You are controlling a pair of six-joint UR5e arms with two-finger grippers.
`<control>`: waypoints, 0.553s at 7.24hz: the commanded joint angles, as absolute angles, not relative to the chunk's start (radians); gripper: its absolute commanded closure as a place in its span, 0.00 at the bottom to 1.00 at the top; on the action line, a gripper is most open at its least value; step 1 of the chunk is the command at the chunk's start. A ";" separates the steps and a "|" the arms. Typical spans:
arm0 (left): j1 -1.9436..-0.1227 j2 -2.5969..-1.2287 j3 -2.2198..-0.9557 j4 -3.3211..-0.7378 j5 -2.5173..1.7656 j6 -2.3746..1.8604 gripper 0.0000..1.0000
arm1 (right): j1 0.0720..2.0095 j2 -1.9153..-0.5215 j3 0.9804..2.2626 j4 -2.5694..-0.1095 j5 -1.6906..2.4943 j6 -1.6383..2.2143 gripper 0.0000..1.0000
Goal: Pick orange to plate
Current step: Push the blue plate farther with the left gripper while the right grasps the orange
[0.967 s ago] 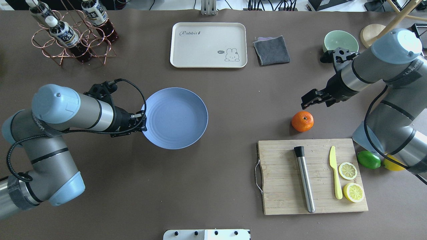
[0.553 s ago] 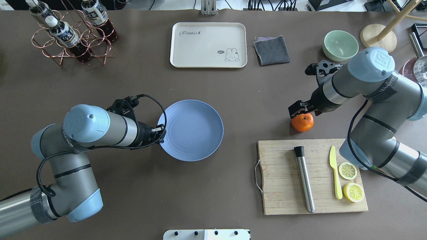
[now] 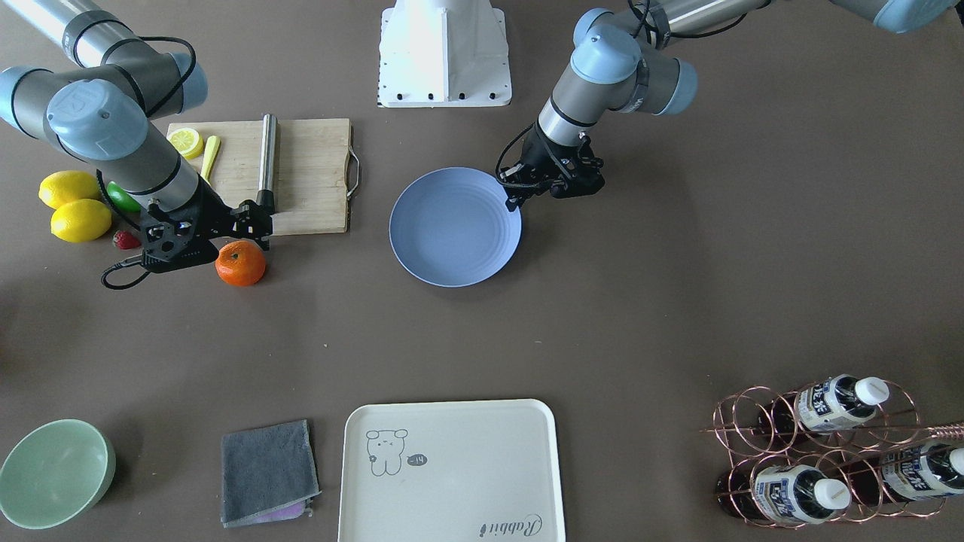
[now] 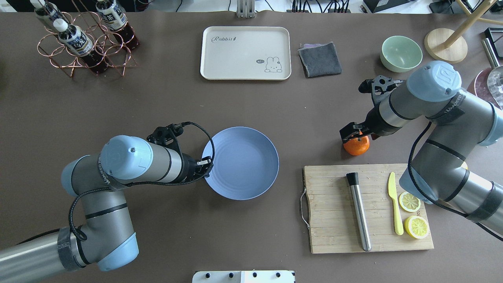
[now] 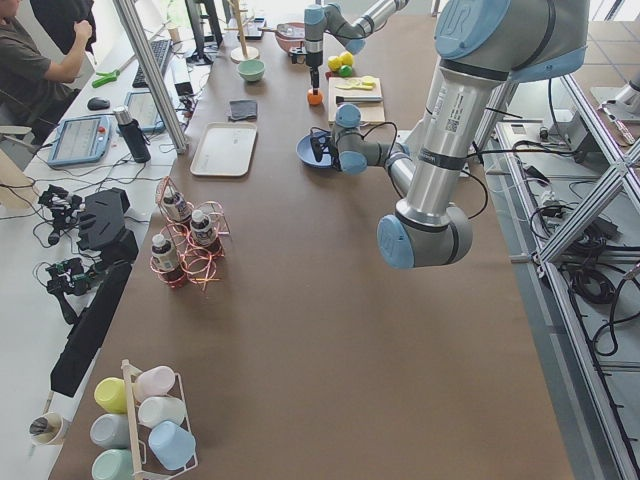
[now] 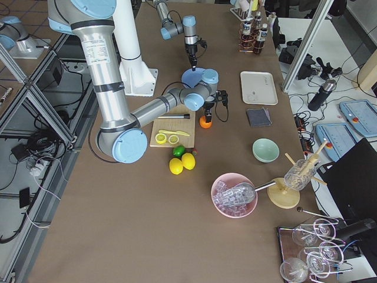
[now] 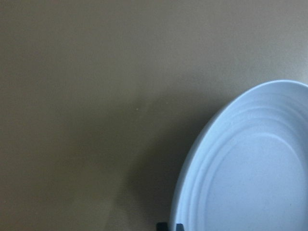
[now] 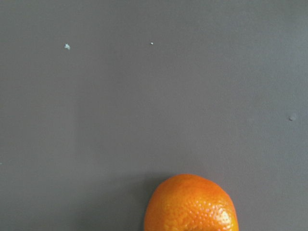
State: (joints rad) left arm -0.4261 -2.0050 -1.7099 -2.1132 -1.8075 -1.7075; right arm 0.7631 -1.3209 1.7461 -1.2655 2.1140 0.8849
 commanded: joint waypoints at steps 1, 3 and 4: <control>-0.407 -2.022 -1.689 -2.114 -1.806 -1.706 1.00 | 0.753 -1.338 1.741 -1.266 2.093 0.884 0.01; -0.405 -2.029 -1.689 -2.114 -1.807 -1.700 0.27 | 0.732 -1.338 1.732 -1.266 2.071 0.887 0.01; -0.405 -2.032 -1.692 -2.111 -1.806 -1.700 0.04 | 0.730 -1.336 1.729 -1.266 2.069 0.888 0.02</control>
